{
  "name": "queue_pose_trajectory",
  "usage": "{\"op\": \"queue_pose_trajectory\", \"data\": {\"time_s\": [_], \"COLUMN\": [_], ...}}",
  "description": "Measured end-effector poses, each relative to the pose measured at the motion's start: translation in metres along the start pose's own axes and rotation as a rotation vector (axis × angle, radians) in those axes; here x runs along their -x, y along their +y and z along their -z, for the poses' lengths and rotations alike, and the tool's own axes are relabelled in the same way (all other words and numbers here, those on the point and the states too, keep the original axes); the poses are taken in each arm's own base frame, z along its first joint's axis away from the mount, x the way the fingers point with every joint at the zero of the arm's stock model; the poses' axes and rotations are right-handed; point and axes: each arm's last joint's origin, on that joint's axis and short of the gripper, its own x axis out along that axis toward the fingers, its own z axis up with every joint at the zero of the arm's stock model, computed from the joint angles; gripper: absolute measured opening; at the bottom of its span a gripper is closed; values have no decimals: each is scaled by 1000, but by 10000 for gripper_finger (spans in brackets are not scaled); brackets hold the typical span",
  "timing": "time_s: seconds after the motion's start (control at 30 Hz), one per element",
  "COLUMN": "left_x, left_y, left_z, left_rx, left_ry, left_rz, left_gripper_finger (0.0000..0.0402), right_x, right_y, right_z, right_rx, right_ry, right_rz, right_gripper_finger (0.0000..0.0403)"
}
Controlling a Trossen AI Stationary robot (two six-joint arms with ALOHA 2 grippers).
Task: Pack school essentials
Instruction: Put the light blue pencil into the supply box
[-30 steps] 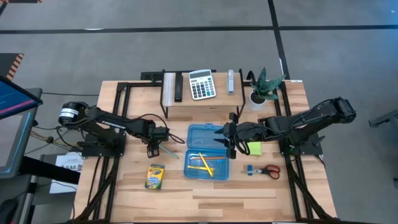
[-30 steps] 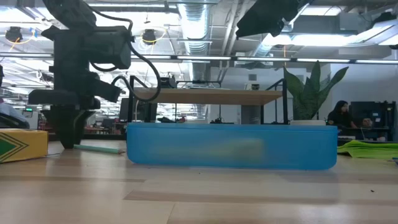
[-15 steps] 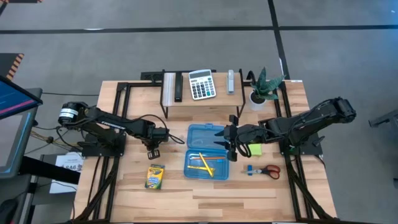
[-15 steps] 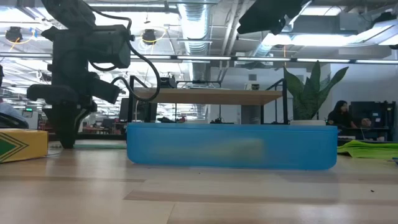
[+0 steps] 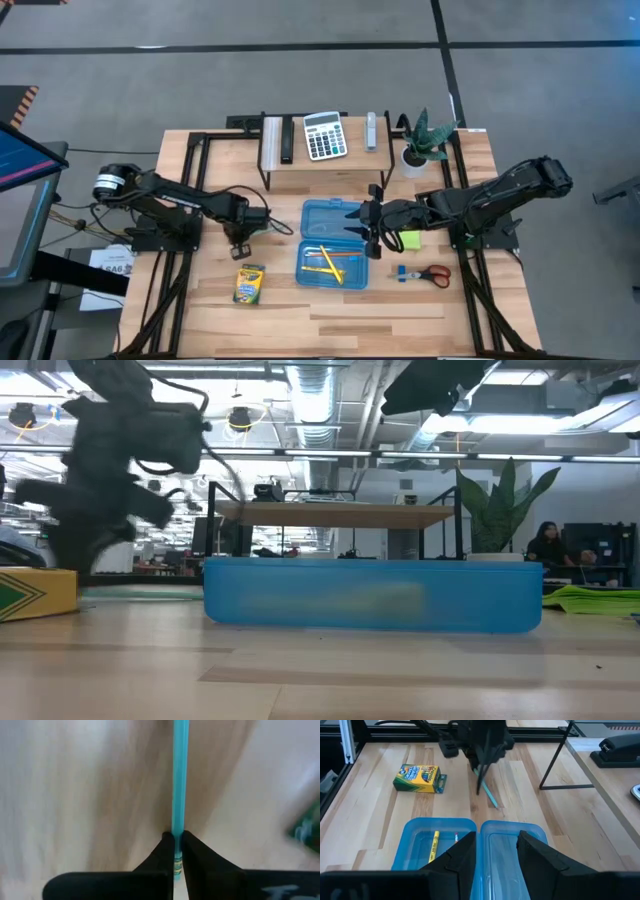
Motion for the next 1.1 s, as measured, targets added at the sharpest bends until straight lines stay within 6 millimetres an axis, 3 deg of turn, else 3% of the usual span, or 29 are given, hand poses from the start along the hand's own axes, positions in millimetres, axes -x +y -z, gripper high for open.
{"op": "queue_pose_trajectory", "data": {"time_s": [0.4,0.57,0.73,0.9,1.1], "left_x": [19,37,65,86,80], "left_y": [-12,-24,-41,-66,-93], "left_z": [-4,-9,-22,-44,-74], "left_rx": [-32,-64,-102,-201,-350], "left_ry": [-30,-69,-203,-462,-532], "left_rz": [-64,-92,-95,-6,56], "left_gripper_finger": [0,0,0,0,0], "right_x": [0,0,1,2,28], "right_y": [0,0,0,-1,-8], "right_z": [0,0,0,2,-2], "right_rx": [0,0,1,9,-38], "right_ry": [1,1,1,26,15], "right_rz": [1,1,1,5,0], "right_gripper_finger": [163,163,163,163,163]}}
